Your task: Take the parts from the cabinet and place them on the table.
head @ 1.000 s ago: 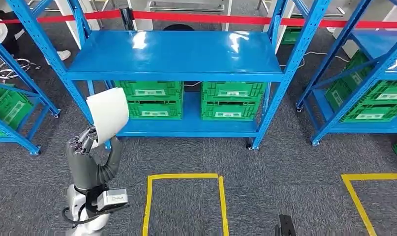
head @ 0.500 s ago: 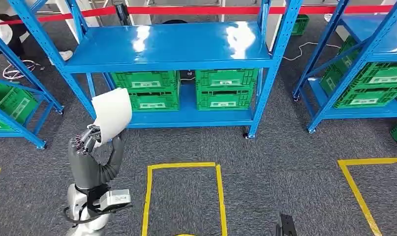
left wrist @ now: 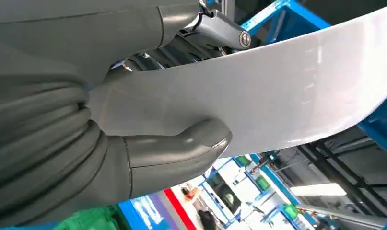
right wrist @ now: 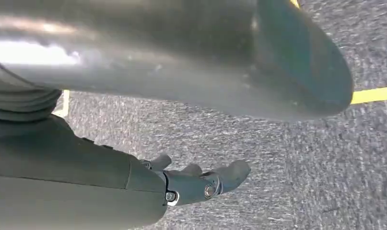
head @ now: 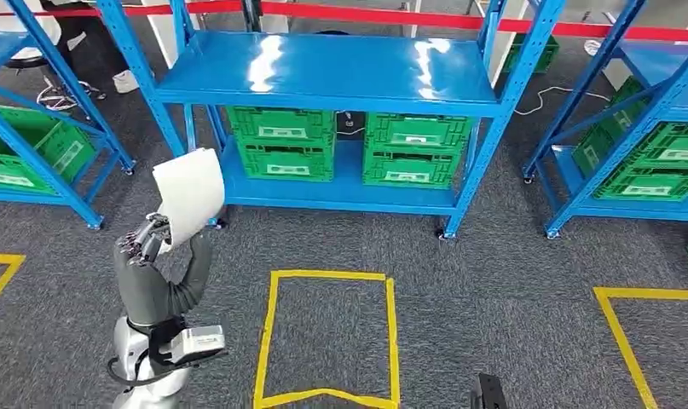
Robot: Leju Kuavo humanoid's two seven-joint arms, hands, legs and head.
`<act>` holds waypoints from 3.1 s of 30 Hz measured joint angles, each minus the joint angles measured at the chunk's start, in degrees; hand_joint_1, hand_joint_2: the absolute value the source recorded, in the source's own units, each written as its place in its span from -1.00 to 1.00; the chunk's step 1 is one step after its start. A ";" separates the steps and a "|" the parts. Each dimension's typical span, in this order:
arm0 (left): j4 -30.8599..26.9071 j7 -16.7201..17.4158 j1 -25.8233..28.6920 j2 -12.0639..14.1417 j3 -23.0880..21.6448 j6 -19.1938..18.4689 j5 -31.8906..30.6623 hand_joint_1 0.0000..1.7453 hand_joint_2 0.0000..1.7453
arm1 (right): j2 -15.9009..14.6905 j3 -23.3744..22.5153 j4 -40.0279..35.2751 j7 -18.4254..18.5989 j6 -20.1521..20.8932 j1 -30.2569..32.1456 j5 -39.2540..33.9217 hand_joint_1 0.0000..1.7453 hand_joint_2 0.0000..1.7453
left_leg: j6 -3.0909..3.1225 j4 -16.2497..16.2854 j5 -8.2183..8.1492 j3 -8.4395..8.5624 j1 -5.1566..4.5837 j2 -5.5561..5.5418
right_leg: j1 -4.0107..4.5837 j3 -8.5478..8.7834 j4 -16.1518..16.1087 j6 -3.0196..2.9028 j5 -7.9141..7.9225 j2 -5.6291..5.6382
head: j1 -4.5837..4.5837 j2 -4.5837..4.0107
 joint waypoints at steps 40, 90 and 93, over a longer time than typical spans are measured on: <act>-4.83 0.20 3.50 -0.13 1.73 0.04 -0.61 1.00 1.00 | 0.35 1.92 0.00 0.02 0.98 0.00 5.49 -1.00 -1.00 | -2.96 1.67 3.29 -5.27 0.67 -6.93 | -0.05 11.24 -16.91 -1.51 4.32 3.22 | 0.09 0.00; -3.26 0.20 -0.23 -2.49 6.84 0.09 3.08 1.00 1.00 | 0.02 1.95 -0.35 -1.60 -3.23 -0.95 7.72 -1.00 -1.00 | -0.87 0.90 3.25 -4.28 0.24 0.89 | 0.05 8.82 -9.42 -0.75 -1.19 -0.62 | -0.26 -0.02; -2.84 0.20 0.01 -2.64 6.91 0.07 3.06 1.00 1.00 | -0.24 1.95 -0.35 -1.53 -3.30 -0.48 7.72 -1.00 -1.00 | -0.78 1.21 3.21 -4.52 0.24 -1.52 | 0.06 3.30 0.41 -0.55 -3.81 0.30 | -0.17 0.00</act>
